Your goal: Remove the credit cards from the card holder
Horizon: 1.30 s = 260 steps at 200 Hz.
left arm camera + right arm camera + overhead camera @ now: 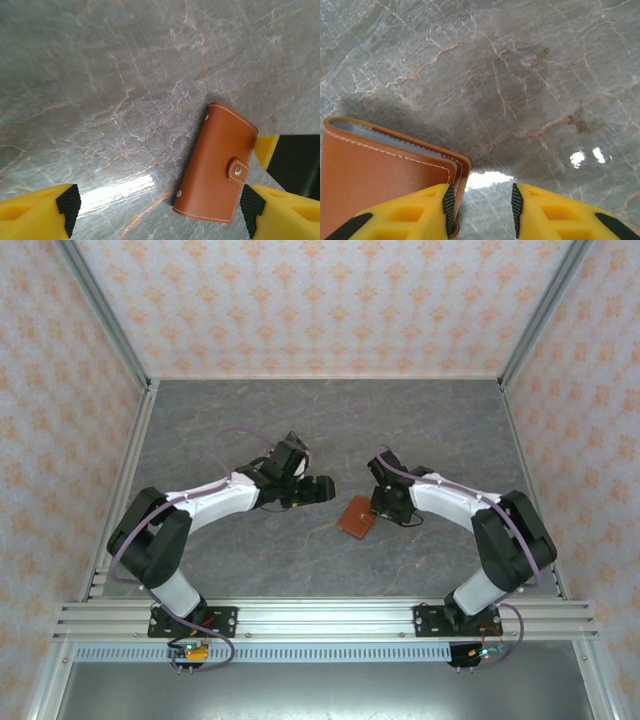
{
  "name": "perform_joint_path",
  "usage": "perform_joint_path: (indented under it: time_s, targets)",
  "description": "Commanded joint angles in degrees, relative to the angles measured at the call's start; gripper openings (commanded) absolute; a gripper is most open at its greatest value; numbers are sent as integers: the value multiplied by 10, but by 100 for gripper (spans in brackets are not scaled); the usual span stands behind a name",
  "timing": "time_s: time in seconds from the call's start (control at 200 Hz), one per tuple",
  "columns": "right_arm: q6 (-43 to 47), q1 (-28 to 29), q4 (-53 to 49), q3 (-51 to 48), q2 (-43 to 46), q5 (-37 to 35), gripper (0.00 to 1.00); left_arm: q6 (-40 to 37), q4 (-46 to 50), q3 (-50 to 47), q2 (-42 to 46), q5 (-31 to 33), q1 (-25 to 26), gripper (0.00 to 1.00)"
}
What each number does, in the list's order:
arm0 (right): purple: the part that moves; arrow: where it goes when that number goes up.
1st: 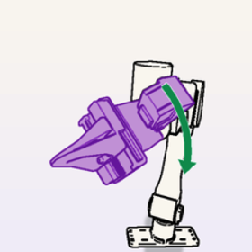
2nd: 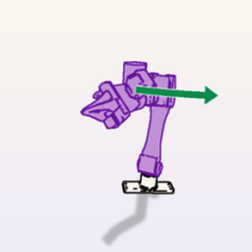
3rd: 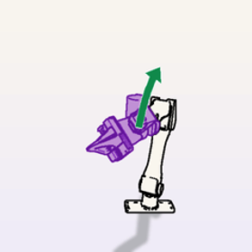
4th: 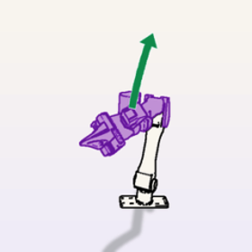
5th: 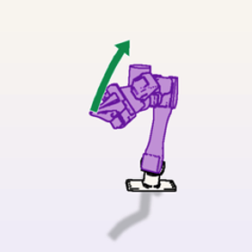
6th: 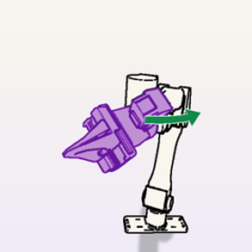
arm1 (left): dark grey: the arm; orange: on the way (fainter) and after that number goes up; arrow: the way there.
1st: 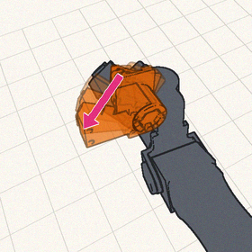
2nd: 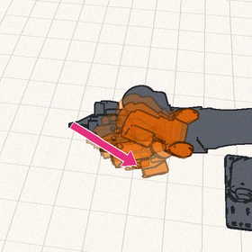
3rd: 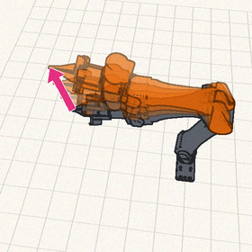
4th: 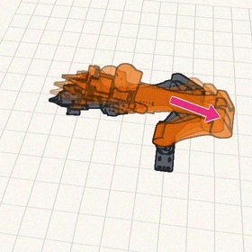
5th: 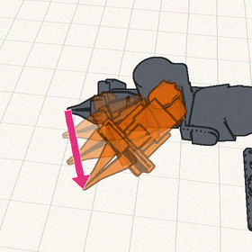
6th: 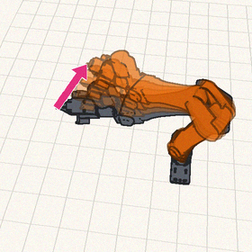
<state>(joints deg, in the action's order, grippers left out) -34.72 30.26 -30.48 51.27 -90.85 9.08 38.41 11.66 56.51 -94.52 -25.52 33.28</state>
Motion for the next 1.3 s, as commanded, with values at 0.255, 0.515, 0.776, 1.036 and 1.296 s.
perform_joint_path:
  time_s: [0.255, 0.515, 0.776, 1.036, 1.296]
  targets:
    - [33, -4, 20, 92, -103, 54, 37, 63, -23, 15, -52, -34, 19, 75]
    - [48, -4, -22, 73, -17, 35, 38, 152, -109, -39, -48, -54, 42, 70]
    - [40, -5, -4, 11, 19, 103, 50, 223, -177, -66, -51, -39, 76, 72]
    - [43, -6, -3, 4, -3, 115, 42, 242, -196, -80, -59, -34, 78, 68]
    - [31, -5, 41, -21, -17, 159, 37, 275, -247, -91, -82, -51, 77, 63]
